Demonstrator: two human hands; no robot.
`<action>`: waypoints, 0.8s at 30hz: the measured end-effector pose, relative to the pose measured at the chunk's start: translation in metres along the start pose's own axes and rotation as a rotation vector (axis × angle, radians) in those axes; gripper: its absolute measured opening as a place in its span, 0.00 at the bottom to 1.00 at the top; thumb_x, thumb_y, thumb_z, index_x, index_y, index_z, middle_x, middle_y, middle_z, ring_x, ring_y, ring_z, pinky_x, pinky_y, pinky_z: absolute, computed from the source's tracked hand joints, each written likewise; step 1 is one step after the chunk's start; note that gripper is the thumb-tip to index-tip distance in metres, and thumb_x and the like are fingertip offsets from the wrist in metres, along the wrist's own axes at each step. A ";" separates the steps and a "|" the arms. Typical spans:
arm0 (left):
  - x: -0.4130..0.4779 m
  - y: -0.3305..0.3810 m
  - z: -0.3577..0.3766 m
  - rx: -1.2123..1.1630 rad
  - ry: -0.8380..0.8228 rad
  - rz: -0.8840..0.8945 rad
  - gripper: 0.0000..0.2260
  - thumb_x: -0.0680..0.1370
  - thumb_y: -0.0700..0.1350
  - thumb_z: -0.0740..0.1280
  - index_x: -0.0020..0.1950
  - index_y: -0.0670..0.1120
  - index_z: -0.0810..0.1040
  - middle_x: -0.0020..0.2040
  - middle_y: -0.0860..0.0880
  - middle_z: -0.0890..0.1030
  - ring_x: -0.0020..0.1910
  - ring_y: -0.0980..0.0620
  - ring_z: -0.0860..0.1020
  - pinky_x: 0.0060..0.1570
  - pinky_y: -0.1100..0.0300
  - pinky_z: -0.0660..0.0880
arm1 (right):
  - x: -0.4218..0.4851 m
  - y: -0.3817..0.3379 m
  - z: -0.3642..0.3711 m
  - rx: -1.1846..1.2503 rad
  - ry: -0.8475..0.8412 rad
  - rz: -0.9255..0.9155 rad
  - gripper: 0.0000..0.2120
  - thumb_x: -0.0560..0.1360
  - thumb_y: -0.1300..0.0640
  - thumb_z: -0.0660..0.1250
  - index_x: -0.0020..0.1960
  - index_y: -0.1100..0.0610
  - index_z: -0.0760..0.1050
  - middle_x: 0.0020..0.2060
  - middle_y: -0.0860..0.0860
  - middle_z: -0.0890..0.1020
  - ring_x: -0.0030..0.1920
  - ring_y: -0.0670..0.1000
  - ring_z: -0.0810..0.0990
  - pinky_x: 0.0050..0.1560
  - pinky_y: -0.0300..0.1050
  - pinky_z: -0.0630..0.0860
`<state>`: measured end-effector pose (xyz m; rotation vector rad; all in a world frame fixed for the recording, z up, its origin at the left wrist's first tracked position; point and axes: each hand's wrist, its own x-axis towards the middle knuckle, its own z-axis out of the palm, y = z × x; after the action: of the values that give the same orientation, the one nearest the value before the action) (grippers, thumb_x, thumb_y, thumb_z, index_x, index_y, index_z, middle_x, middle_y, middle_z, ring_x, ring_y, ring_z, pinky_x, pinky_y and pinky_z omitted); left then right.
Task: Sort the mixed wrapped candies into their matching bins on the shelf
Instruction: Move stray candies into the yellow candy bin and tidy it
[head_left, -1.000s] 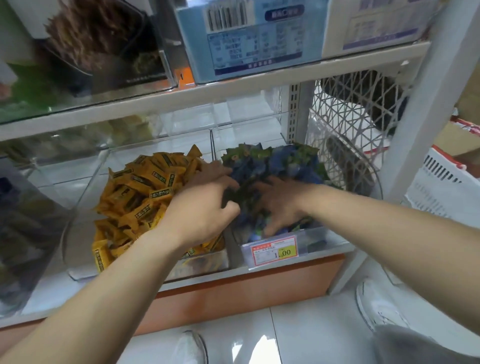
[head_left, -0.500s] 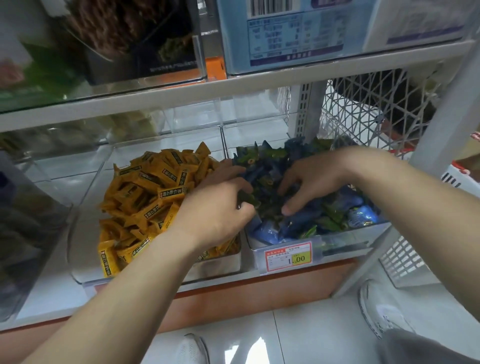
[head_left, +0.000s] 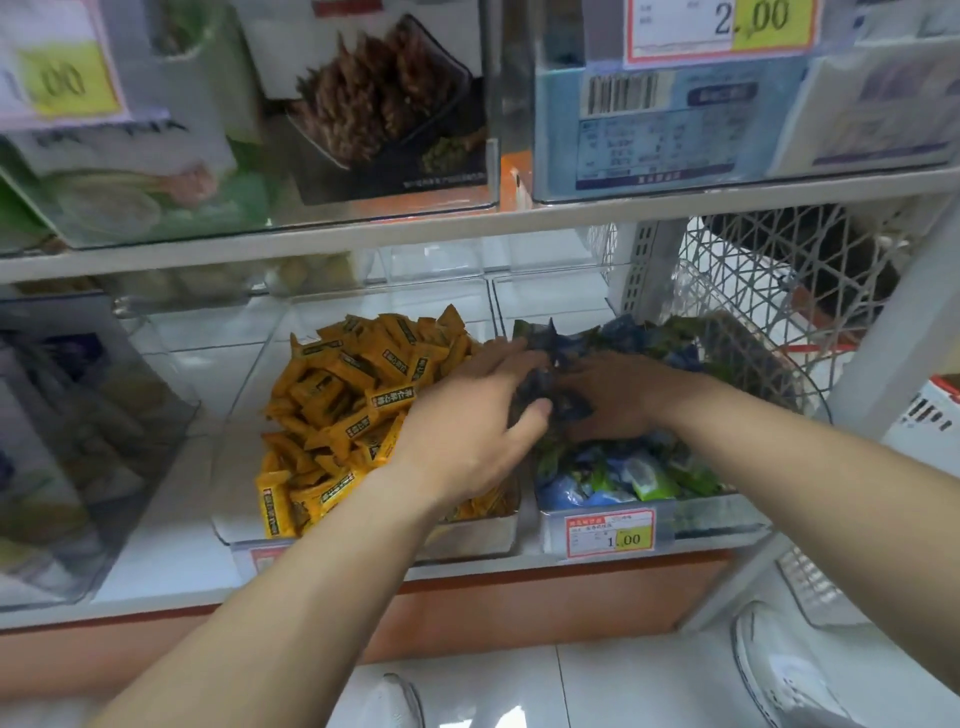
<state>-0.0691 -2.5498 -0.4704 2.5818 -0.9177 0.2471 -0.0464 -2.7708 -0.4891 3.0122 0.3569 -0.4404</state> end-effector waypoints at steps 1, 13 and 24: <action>-0.002 -0.002 -0.005 0.026 0.033 0.003 0.23 0.79 0.61 0.56 0.73 0.57 0.68 0.73 0.54 0.70 0.69 0.49 0.72 0.62 0.52 0.74 | -0.006 -0.001 -0.005 -0.016 0.009 0.022 0.35 0.73 0.28 0.59 0.77 0.36 0.59 0.76 0.50 0.67 0.74 0.57 0.66 0.69 0.56 0.69; -0.044 -0.110 -0.043 0.143 -0.047 -0.294 0.25 0.81 0.65 0.49 0.77 0.63 0.59 0.80 0.57 0.58 0.79 0.51 0.54 0.74 0.49 0.55 | 0.026 -0.138 -0.052 0.064 0.186 -0.201 0.46 0.70 0.23 0.53 0.80 0.42 0.41 0.81 0.48 0.48 0.80 0.55 0.49 0.76 0.58 0.55; -0.063 -0.118 -0.046 0.140 0.055 -0.343 0.29 0.80 0.63 0.56 0.77 0.50 0.64 0.77 0.49 0.65 0.76 0.46 0.60 0.76 0.45 0.51 | 0.066 -0.122 -0.075 -0.074 0.113 -0.138 0.34 0.72 0.22 0.50 0.71 0.37 0.68 0.73 0.47 0.70 0.69 0.56 0.71 0.67 0.58 0.69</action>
<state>-0.0439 -2.4113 -0.4820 2.7903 -0.4397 0.2914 0.0067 -2.6296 -0.4418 2.9587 0.5792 -0.2604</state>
